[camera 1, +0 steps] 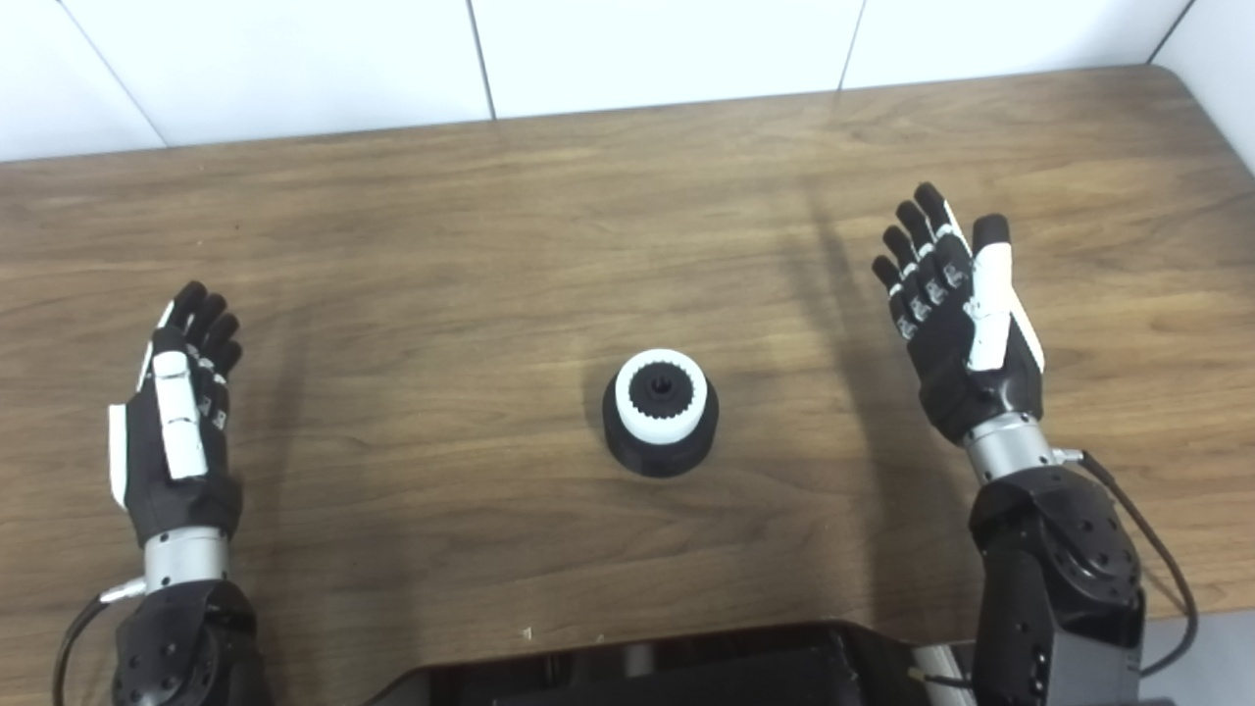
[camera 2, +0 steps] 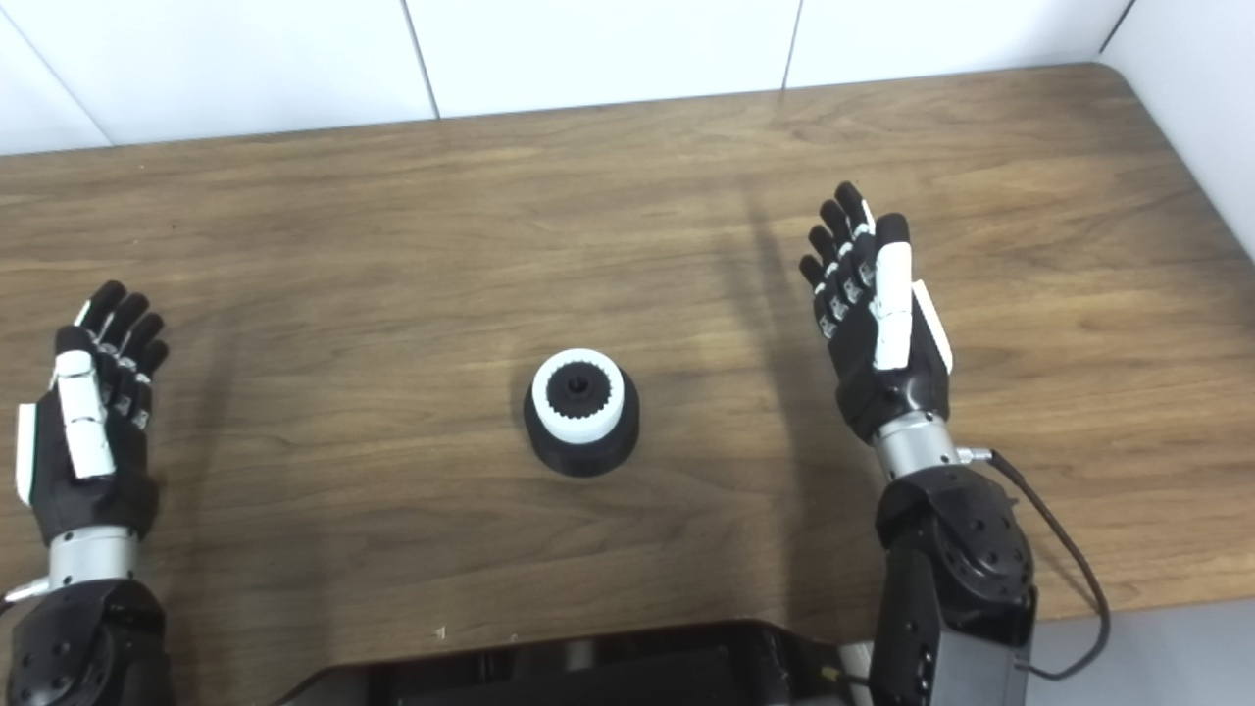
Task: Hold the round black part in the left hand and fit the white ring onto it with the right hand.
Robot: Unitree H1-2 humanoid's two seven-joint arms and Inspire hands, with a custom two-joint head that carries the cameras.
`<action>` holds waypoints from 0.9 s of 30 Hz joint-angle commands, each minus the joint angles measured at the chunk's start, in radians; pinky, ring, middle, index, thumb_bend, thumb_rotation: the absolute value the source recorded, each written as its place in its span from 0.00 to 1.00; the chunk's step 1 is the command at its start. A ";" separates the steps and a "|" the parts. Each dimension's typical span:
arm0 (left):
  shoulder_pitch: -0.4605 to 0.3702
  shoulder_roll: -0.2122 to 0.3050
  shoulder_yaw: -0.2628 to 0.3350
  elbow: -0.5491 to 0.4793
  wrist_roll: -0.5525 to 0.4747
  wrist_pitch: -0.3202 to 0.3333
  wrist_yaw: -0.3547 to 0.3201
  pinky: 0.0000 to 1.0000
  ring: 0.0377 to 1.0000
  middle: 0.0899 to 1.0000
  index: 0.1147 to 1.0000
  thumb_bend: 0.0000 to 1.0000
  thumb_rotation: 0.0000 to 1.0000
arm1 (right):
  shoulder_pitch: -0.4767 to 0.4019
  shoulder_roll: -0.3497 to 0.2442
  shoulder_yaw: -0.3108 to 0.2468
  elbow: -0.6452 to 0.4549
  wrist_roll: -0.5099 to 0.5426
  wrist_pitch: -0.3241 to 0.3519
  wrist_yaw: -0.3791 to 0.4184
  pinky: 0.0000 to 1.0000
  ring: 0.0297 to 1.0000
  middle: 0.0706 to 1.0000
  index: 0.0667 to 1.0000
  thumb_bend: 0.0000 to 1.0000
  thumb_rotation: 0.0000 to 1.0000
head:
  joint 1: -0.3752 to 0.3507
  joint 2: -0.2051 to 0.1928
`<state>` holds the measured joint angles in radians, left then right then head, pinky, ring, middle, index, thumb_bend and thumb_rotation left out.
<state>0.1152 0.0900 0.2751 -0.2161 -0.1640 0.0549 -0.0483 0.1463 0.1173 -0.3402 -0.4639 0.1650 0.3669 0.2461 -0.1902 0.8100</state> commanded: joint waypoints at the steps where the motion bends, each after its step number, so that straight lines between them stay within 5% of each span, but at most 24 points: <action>1: -0.034 0.006 -0.007 0.000 0.006 -0.052 0.012 0.89 0.87 0.87 0.86 0.55 0.87 | 0.028 -0.073 0.010 0.001 0.014 -0.060 -0.006 1.00 1.00 1.00 1.00 0.60 1.00 | 0.003 -0.006; 12: -0.041 -0.007 -0.043 0.062 0.045 -0.111 0.037 0.87 0.85 0.84 0.82 0.55 0.86 | 0.013 -0.092 0.019 0.108 0.000 -0.167 -0.018 1.00 1.00 1.00 1.00 0.59 1.00 | 0.046 -0.102; 27: -0.039 -0.033 -0.078 0.234 0.099 -0.294 0.071 0.86 0.83 0.82 0.81 0.37 0.87 | 0.011 -0.112 0.010 0.299 0.039 -0.351 0.001 1.00 1.00 1.00 1.00 0.57 1.00 | 0.179 -0.382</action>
<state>0.0731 0.0724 0.2110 -0.0505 -0.0772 -0.1962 0.0176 0.1271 0.0951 -0.3342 -0.1693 0.1912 0.0583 0.2326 -0.0108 0.4281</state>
